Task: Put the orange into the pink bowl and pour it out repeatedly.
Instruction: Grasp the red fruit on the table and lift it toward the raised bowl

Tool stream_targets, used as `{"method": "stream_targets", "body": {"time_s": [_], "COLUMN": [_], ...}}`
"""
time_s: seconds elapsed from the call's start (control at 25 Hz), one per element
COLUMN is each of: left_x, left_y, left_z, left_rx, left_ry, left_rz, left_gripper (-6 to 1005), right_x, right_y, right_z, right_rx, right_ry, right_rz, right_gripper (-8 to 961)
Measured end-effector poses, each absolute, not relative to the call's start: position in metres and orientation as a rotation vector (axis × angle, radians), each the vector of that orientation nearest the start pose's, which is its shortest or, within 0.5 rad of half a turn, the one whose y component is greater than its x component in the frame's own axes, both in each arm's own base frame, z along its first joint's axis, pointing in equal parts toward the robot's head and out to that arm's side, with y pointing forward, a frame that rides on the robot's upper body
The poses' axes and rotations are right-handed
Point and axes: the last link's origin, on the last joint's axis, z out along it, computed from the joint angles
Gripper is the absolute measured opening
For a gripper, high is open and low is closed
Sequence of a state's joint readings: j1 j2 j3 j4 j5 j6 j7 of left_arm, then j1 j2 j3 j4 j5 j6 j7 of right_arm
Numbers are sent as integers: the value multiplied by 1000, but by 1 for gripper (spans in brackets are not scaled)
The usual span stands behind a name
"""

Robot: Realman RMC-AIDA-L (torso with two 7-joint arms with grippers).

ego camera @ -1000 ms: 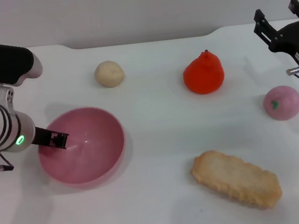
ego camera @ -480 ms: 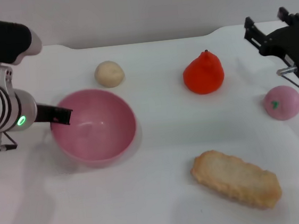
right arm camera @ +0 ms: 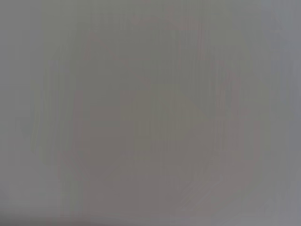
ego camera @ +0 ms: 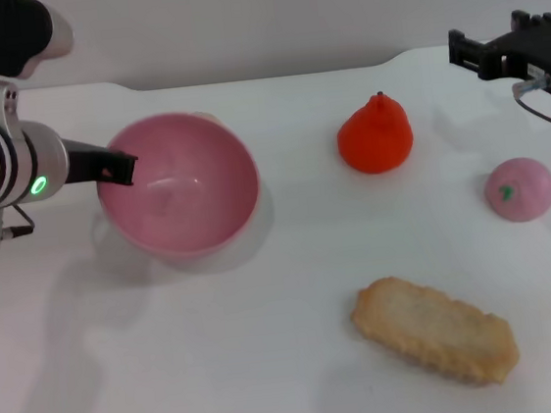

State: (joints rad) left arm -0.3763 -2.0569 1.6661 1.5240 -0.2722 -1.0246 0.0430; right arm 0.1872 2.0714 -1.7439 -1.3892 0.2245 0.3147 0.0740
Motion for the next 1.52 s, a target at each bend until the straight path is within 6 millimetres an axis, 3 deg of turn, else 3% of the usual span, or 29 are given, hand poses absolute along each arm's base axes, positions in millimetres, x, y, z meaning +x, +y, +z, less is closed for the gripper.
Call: {"method": "stream_targets", "body": {"time_s": [0.24,0.56,0.76,1.04,1.28,1.52], "left_x": [-183,-170,-167,-162,-158,-152], "left_y": [378,382,383,384,385,388], "left_z": [14,23,24,29,30,34], "left_rx": [-2049,-2048,-2046,-2040,-2041,-2039], "left_ry": [-901,-841,-832,-816,-808,-797], "left_rz": [69,16,6,-15,-23,-37], "left_gripper": [43,42,42,42,42,43], "right_x": [208,201,203,209,220,218], "right_y": [388,415,430,435,433,429], "right_z": [0,-24,-50,-69,-72,-56], "right_rx": [-1922,-2013,-2092,-2123,-2136,-2106], "right_ry": [967,1064,1119,1153,1099,1052], "right_rz": [127,100,72,11,-19,87], "right_gripper": [696,689,685,679,674,669]}}
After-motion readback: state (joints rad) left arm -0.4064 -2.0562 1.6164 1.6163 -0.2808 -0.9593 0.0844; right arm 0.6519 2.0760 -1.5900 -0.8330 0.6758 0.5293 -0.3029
